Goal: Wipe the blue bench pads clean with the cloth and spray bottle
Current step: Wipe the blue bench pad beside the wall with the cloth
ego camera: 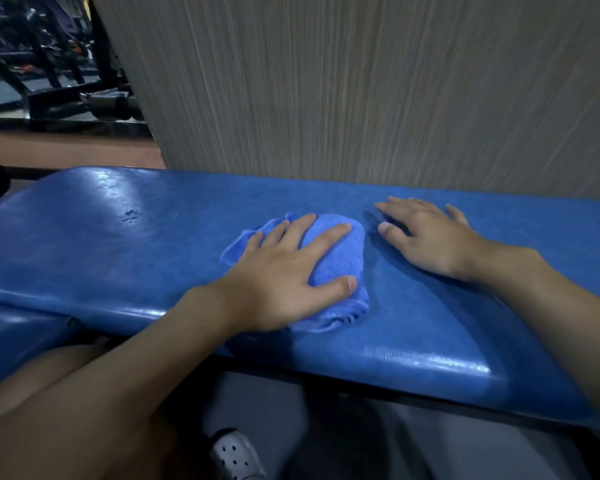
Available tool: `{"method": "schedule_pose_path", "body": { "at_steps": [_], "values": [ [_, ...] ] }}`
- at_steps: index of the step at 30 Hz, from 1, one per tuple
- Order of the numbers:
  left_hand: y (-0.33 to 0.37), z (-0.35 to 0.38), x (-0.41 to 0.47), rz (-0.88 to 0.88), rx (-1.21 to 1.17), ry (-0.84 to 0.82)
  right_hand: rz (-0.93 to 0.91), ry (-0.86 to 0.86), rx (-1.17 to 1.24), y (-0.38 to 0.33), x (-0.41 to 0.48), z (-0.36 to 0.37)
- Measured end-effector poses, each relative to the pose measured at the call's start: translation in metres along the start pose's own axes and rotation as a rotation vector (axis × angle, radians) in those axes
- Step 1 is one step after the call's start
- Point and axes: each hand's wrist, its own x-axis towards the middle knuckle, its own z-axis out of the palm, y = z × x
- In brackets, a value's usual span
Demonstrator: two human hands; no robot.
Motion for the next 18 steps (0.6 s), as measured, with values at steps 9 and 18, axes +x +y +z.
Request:
{"method": "schedule_pose_path", "body": {
  "at_steps": [9, 18],
  "values": [
    [-0.031, 0.001, 0.121, -0.118, -0.048, -0.001, 0.002, -0.025, -0.057, 0.004, 0.006, 0.016],
    [-0.035, -0.001, 0.149, -0.168, -0.053, -0.016, 0.006, -0.016, -0.033, 0.006, 0.004, 0.016]
  ]
}}
